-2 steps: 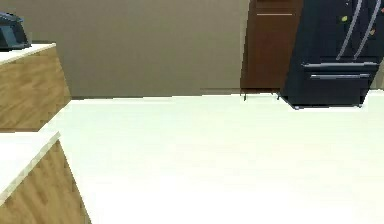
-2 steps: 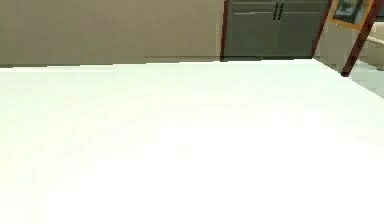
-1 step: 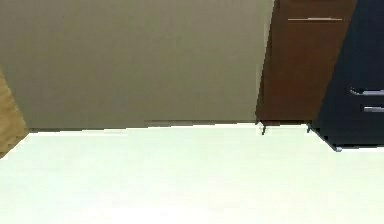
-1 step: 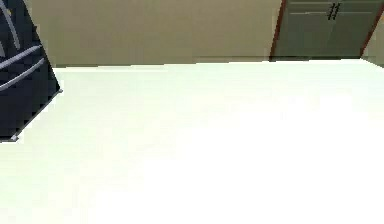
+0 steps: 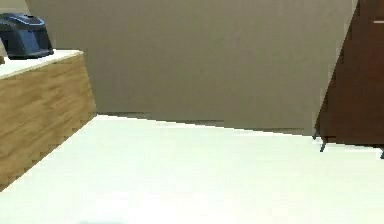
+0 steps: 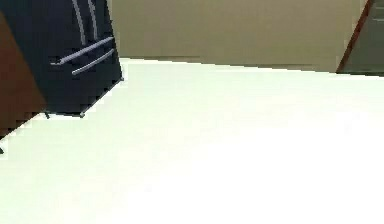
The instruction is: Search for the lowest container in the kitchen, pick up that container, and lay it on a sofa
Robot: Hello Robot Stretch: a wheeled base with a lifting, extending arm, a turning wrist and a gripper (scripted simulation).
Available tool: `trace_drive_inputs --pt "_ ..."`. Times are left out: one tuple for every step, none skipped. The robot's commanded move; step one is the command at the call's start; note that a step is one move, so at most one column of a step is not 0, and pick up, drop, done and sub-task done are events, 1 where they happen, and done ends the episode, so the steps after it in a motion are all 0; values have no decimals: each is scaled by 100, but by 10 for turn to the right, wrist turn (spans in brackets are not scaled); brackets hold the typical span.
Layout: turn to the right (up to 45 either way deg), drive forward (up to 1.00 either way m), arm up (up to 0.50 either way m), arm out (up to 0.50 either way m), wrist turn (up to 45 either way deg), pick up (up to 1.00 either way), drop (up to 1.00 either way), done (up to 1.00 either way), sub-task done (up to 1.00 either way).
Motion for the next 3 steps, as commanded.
trace_drive_inputs --pt "0 15 0 0 0 0 0 0 0" --pt "-300 0 0 0 0 0 0 0 0" --pt "0 50 0 0 0 0 0 0 0"
